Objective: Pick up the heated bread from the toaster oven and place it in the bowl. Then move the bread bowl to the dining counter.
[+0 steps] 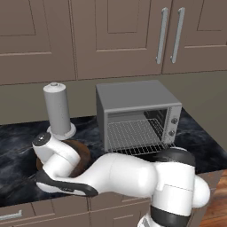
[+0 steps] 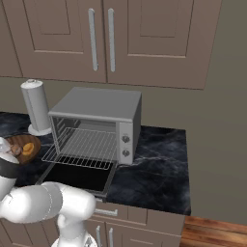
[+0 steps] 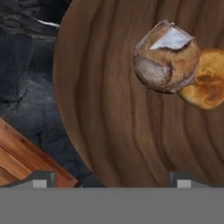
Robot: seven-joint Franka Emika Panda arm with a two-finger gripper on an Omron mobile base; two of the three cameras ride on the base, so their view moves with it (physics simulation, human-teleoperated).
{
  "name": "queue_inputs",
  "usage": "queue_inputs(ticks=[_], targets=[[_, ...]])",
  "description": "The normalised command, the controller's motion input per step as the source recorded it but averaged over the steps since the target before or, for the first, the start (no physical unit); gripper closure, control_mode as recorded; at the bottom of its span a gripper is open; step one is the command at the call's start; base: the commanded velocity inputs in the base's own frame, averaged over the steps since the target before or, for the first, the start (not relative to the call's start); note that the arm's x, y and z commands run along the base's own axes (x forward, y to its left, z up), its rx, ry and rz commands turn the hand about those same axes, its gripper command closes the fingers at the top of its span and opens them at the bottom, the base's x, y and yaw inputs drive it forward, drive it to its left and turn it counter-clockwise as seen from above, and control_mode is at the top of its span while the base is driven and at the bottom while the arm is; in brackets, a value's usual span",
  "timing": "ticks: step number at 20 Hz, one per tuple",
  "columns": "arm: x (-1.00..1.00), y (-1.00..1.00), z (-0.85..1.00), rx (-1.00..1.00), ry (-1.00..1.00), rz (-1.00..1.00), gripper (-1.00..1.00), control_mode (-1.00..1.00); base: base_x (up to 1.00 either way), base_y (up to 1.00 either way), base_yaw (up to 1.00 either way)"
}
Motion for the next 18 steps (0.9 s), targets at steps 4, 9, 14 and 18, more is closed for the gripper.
queue_inputs(ticks=[4,9,14,18], targets=[[0.11,0.0,-0.17,-0.08,0.05,0.04,-1.0,-1.0,0.0,0.0,0.0],[0.06,0.0,-0.34,-0.09,0.06,0.05,-1.0,-1.0,0.0,0.0,0.0],[0.01,-0.04,-0.46,-0.07,0.07,0.07,1.0,-1.0,0.0,0.0,0.0],[0.27,-0.04,-0.1,-0.04,0.0,0.03,1.0,-1.0,0.0,0.0,0.0]])
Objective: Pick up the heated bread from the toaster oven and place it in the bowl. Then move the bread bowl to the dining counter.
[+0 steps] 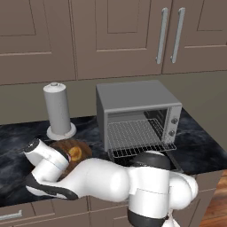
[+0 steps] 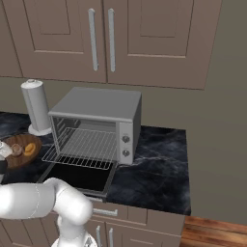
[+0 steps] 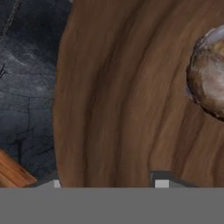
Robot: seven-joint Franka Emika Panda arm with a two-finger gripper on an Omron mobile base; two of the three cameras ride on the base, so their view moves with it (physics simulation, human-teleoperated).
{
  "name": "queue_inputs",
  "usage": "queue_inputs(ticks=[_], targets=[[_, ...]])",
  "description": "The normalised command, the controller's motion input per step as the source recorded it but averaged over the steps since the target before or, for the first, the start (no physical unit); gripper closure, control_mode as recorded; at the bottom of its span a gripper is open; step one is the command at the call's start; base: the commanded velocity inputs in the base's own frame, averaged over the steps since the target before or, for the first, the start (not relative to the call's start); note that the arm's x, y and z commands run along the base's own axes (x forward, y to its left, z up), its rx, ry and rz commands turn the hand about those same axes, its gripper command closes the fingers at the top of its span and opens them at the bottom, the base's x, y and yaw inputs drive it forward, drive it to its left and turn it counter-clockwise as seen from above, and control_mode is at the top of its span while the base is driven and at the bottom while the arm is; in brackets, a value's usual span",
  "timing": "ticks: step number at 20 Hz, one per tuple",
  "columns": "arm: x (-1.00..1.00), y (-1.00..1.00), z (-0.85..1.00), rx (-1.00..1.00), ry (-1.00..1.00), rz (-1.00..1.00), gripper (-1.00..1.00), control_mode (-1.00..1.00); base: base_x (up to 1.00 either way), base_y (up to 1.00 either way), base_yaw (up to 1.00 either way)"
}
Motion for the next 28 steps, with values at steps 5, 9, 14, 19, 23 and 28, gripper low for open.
queue_inputs(ticks=[5,9,14,19,23,28], targets=[[0.13,-0.04,-0.03,-0.02,-0.01,0.0,1.0,-1.0,0.0,0.0,0.0],[-0.04,0.0,0.01,0.0,-0.02,0.0,1.0,-1.0,0.0,0.0,0.0],[-0.62,-0.14,0.23,0.0,-0.17,0.02,1.0,-1.0,0.0,0.0,0.0],[-0.99,-0.37,0.58,-0.04,-0.36,0.05,1.0,-1.0,0.0,0.0,0.0],[-0.82,-0.71,0.66,-0.06,-0.36,0.06,1.0,-1.0,0.0,0.0,0.0],[-0.42,-0.99,0.59,0.0,-0.27,0.08,1.0,-1.0,0.0,0.0,0.0]])
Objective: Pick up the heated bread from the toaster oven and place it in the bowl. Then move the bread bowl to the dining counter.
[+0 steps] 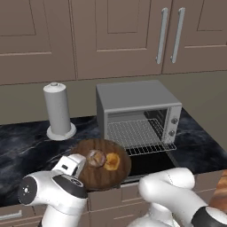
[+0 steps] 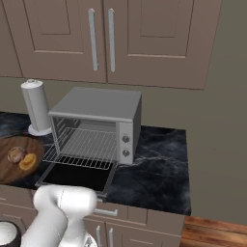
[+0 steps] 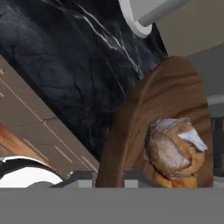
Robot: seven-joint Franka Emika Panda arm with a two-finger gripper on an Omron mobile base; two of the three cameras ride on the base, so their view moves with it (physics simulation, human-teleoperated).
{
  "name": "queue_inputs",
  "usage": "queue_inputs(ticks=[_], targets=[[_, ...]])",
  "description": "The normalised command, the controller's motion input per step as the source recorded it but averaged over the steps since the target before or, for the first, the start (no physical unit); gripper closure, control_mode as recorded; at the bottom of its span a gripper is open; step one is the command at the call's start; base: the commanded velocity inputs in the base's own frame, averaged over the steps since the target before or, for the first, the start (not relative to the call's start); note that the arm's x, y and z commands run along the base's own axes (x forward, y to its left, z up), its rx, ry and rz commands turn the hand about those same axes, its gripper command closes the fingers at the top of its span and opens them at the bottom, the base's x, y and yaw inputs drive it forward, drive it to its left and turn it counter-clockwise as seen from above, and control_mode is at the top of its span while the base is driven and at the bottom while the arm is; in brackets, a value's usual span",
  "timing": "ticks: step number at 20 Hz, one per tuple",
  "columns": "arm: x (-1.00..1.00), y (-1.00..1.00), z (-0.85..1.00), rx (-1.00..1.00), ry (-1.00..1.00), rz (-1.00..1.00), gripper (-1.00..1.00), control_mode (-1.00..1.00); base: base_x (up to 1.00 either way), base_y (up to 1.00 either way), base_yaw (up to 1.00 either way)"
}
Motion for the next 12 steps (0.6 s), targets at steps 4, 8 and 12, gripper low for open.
queue_inputs(ticks=[4,8,12], targets=[[-0.15,-1.0,0.46,0.0,-0.24,0.12,1.0,-1.0,0.0,0.0,0.0],[0.0,-0.99,0.46,0.0,-0.21,0.12,1.0,-1.0,0.0,0.0,0.0],[0.0,-0.91,0.28,0.0,-0.25,0.24,1.0,-1.0,0.0,0.0,0.0]])
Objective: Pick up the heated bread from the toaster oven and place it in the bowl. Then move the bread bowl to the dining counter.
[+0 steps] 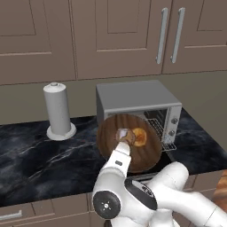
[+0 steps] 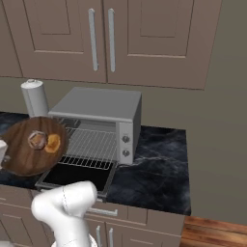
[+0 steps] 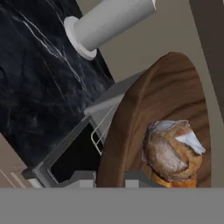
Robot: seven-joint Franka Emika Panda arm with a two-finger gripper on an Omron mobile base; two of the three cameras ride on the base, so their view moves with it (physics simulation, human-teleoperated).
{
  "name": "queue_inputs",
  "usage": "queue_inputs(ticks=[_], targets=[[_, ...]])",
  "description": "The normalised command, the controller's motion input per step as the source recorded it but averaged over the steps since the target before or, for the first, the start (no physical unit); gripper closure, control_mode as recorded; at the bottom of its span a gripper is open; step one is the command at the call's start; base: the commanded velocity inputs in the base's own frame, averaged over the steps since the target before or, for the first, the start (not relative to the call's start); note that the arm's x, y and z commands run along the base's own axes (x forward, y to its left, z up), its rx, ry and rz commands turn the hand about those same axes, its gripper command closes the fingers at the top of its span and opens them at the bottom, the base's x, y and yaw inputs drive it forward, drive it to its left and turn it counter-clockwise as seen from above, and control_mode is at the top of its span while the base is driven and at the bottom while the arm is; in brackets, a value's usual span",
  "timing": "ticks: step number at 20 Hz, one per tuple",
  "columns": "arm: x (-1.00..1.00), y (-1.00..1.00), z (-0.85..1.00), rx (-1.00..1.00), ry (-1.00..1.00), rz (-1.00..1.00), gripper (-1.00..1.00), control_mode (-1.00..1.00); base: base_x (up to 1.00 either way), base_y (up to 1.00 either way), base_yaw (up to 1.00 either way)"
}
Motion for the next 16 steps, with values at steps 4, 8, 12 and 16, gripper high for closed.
queue_inputs(ticks=[4,8,12,16], targets=[[0.0,-0.94,0.27,0.11,-0.06,0.27,1.0,-1.0,0.0,0.0,0.0],[0.0,-0.58,0.29,0.08,0.0,0.17,1.0,-1.0,0.0,0.0,0.0],[0.0,-0.17,0.11,0.02,0.0,0.08,1.0,-1.0,0.0,0.0,0.0],[-0.01,0.0,0.0,0.0,0.0,0.01,1.0,1.0,-0.06,0.0,0.07]])
